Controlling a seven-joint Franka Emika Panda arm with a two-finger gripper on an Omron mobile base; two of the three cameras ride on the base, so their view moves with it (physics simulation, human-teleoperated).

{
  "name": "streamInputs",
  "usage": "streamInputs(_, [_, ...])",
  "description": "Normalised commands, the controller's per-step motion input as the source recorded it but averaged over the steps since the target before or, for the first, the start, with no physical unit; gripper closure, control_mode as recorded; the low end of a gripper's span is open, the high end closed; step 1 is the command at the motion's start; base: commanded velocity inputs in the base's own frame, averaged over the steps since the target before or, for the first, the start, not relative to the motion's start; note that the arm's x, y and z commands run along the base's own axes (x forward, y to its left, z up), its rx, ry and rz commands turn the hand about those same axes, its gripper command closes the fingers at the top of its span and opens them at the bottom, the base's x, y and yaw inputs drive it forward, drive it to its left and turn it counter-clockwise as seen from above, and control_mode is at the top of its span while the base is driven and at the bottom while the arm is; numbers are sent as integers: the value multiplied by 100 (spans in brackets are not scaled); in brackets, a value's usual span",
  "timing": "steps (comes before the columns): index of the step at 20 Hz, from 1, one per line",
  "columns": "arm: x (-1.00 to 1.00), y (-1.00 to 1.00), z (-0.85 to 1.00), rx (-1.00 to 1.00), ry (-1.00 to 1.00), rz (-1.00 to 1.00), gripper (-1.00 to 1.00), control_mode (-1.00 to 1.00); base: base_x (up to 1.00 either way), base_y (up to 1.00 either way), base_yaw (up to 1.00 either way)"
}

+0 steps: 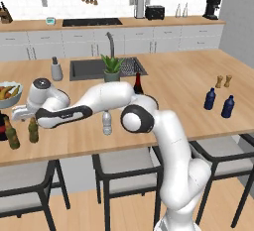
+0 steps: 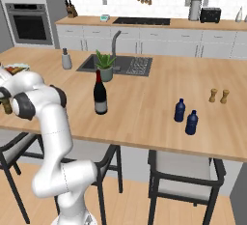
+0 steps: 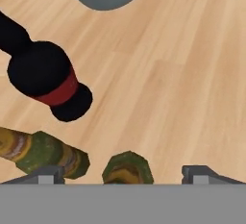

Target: Move the plastic bottles in the middle to the plastics group, and the glass bottles in the middle to the glass group.

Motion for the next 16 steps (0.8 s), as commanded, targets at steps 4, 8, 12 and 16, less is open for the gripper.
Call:
streamInputs(4, [-3, 1, 9, 0, -2, 3, -100, -100, 0, 0, 0])
streamInputs(8, [8, -1, 28, 0, 0, 0, -100, -100, 0, 0, 0])
streamInputs(12, [-1, -19, 38, 0, 0, 0, -100, -100, 0, 0, 0])
streamInputs(16, [-14, -48, 35, 0, 0, 0, -100, -100, 0, 0, 0])
